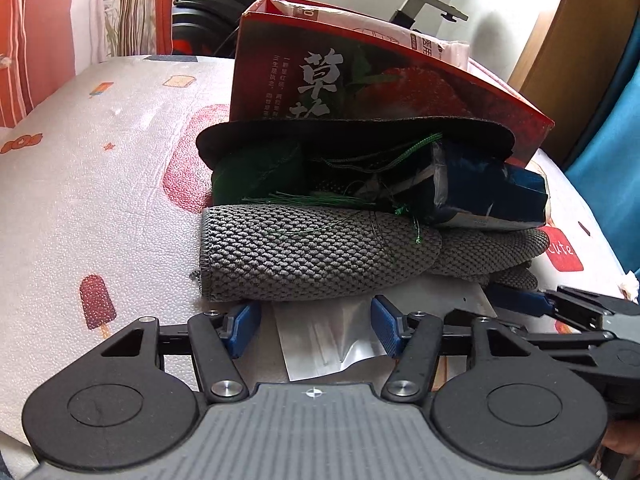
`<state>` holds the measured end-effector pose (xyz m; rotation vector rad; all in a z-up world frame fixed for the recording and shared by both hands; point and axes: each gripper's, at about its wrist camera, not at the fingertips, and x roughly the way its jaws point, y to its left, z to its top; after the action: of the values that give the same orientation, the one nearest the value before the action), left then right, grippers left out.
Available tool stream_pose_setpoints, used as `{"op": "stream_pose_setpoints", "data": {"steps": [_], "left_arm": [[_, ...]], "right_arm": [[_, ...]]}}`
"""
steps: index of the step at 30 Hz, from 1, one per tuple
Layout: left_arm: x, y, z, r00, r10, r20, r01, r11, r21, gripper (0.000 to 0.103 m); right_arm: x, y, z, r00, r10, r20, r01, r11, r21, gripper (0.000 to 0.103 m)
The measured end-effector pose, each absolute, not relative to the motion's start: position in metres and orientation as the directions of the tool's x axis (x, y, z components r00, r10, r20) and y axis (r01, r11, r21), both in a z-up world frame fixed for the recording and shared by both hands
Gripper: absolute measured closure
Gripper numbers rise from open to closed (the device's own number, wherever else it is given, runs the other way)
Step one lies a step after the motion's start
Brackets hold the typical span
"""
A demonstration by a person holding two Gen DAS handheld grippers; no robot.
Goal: Organize soft objects
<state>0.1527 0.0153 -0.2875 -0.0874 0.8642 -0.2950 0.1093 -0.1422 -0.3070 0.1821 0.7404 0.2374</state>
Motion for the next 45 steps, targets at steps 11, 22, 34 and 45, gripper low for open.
{"op": "stream_pose_setpoints", "data": {"steps": [11,22,34,45], "left_arm": [[0.160,0.014,-0.288,0.625,-0.297,-0.722,0.217,0.954,-0.204,0.043],[0.155,0.012,-0.287,0.582,-0.347,-0.736,0.243,0.937,-0.250,0.048],[0.139,0.020,-0.283,0.514,-0.385,-0.767,0.240,0.922,-0.303,0.048],[0.154,0.023,-0.279,0.552,-0.328,-0.767,0.208,0.945,-0.254,0.048]], "right_arm": [[0.117,-0.157,-0.311,0.718,0.307,-0.625,-0.096,0.933,0.348,0.073],[0.114,-0.150,-0.308,0.682,0.291,-0.672,-0.111,0.948,0.298,0.100],[0.086,-0.142,-0.298,0.612,0.317,-0.725,-0.158,0.947,0.281,0.095],[0.105,-0.150,-0.294,0.654,0.306,-0.692,-0.150,0.949,0.278,0.092]]}}
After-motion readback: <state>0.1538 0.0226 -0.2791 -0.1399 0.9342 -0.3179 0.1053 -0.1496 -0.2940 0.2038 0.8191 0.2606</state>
